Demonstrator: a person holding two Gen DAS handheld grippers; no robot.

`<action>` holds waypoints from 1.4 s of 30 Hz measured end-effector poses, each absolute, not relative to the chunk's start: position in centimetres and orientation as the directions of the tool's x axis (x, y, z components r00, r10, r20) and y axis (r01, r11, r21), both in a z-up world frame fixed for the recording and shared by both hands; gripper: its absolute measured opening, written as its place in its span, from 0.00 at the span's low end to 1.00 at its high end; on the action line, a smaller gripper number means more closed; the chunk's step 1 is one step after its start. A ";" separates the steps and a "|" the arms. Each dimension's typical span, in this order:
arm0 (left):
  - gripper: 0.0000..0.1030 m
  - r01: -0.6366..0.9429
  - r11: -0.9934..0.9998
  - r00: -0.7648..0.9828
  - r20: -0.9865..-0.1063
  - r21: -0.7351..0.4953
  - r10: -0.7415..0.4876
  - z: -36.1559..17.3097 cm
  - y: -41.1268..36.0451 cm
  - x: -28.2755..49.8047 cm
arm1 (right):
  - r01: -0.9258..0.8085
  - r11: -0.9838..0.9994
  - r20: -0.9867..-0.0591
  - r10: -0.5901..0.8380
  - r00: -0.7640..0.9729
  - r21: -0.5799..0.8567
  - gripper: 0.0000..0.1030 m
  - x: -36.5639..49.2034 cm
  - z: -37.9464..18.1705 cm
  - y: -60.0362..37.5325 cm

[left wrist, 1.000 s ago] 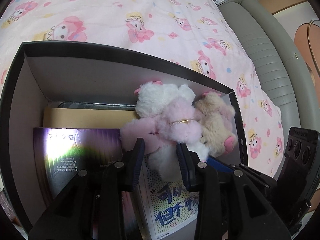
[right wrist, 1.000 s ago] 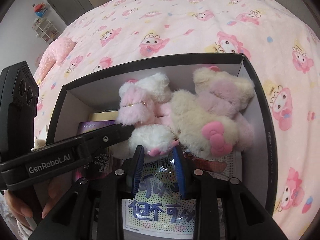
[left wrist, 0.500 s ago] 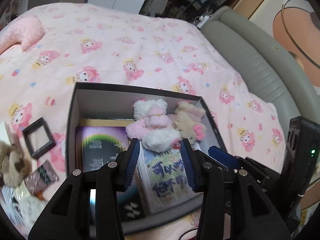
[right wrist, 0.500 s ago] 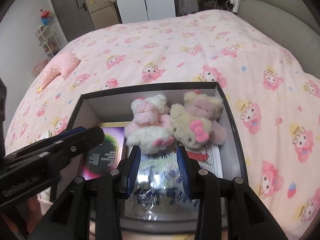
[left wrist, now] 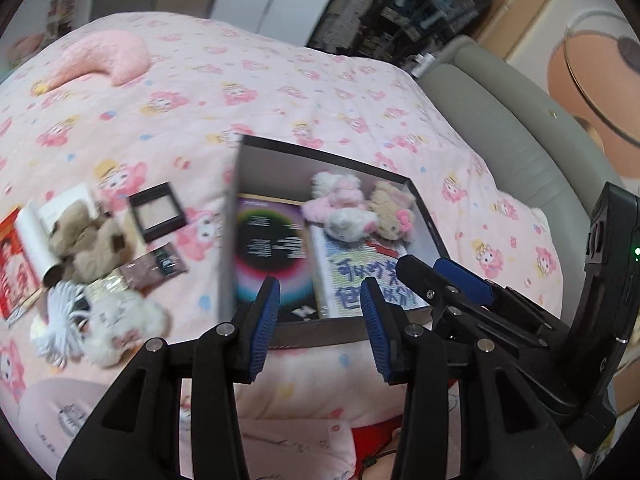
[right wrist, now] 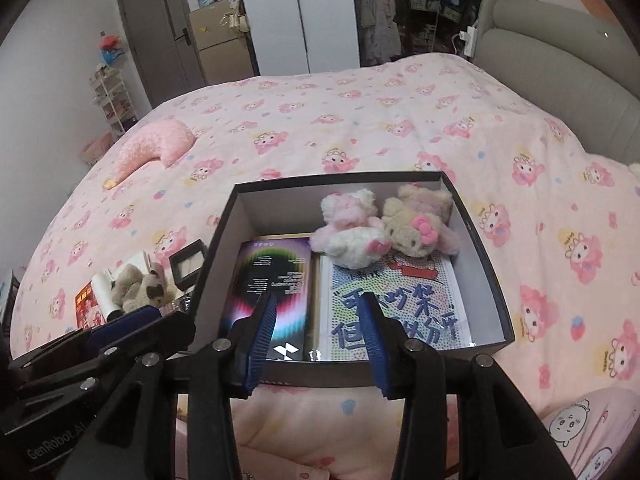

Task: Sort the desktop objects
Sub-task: 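Withdraw both grippers and move them to the brown and cream plush dog, then grasp the brown and cream plush dog with both grippers and lift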

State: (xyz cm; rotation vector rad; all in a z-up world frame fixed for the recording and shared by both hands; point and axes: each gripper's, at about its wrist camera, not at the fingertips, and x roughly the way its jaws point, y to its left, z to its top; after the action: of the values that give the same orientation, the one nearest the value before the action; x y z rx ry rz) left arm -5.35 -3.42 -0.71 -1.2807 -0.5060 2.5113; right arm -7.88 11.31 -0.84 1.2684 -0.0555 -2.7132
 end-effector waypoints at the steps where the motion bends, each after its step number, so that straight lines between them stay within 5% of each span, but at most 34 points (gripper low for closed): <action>1: 0.38 -0.053 -0.904 -0.583 -0.722 -0.425 0.373 -0.6 -4.9 -5.1 | 0.137 -0.987 -0.761 -0.152 -0.631 0.084 0.38 -7.7 -0.7 10.0; 4: 0.32 0.066 -0.899 -0.612 -0.729 -0.432 0.305 -0.4 -10.4 -4.9 | 0.215 -0.971 -0.776 -0.215 -0.592 0.105 0.38 -8.6 -0.6 5.1; 10: 0.39 0.329 -0.817 -0.580 -0.784 -0.474 0.221 -2.4 -21.7 -6.8 | 0.368 -0.903 -0.821 -0.376 -0.430 0.221 0.38 -13.2 -2.2 -7.1; 15: 0.39 0.453 -0.709 -0.530 -0.803 -0.540 0.273 -7.7 -24.5 -9.2 | 0.409 -0.906 -0.879 -0.279 -0.386 0.109 0.37 -16.6 -6.0 -12.6; 28: 0.40 0.546 -0.527 -0.509 -0.758 -0.651 0.409 -16.1 -24.1 -12.9 | 0.405 -0.902 -0.935 -0.262 -0.240 0.149 0.37 -20.7 -12.4 -11.7; 34: 0.39 0.572 -0.531 -0.523 -0.777 -0.625 0.351 -17.1 -24.4 -14.5 | 0.497 -0.861 -0.933 -0.264 -0.245 0.113 0.37 -21.0 -13.4 -13.2; 42: 0.34 0.608 -0.486 -0.550 -0.775 -0.628 0.312 -17.7 -25.2 -14.7 | 0.461 -0.830 -0.920 -0.386 -0.069 0.314 0.47 -23.9 -16.1 -13.4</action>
State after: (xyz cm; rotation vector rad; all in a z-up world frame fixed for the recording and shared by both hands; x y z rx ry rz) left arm -14.72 -25.24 -17.71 -1.5584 -1.6700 2.4445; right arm -23.89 -13.41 -16.15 1.6477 0.0812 -1.9485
